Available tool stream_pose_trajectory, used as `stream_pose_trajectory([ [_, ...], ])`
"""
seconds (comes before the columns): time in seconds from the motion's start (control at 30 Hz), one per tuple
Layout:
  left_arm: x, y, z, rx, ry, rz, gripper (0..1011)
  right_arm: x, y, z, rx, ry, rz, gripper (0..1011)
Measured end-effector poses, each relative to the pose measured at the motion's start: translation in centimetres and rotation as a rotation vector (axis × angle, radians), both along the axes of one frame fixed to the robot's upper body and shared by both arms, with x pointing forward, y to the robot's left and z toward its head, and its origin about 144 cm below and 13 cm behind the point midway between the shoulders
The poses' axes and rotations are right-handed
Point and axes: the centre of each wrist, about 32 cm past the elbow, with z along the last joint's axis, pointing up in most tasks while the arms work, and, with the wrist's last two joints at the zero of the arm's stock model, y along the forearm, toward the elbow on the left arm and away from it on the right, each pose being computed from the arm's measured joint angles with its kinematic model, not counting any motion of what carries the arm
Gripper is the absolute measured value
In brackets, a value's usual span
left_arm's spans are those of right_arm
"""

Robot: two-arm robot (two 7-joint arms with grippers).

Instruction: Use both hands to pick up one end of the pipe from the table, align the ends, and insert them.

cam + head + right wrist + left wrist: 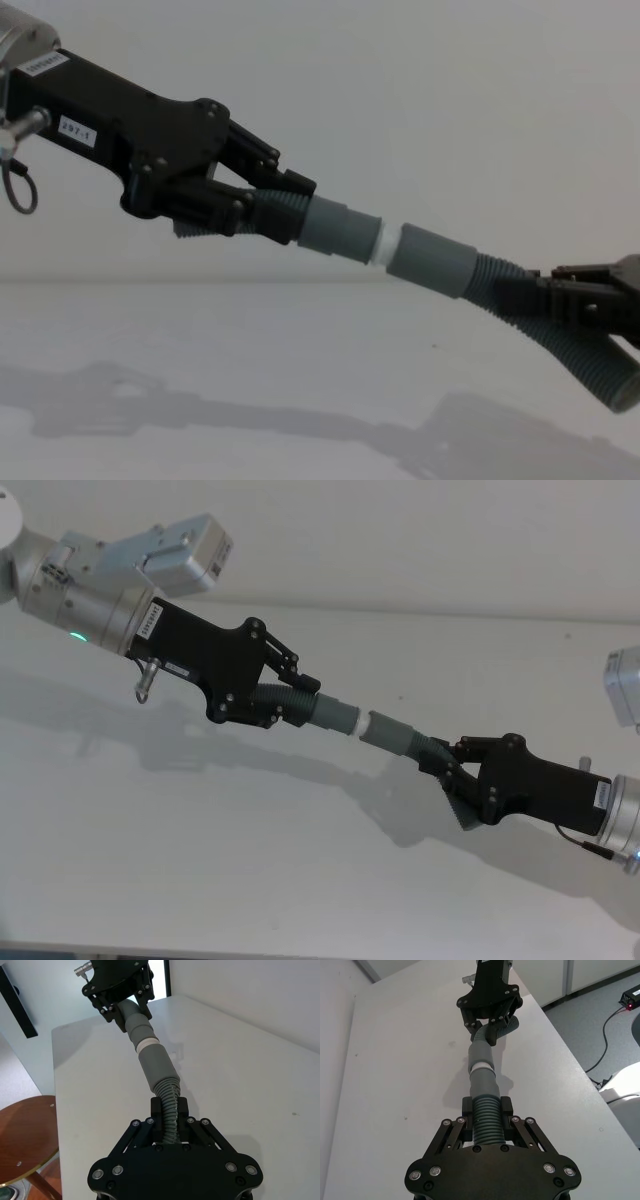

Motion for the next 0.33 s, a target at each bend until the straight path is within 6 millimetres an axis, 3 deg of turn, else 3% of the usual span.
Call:
stream_pose_trajectory([
  [0.33,0.01,-0.05,0.01,0.0,-0.001,0.001,317,0.01,-0.01,0.01,0.0,0.0,0.001,173],
])
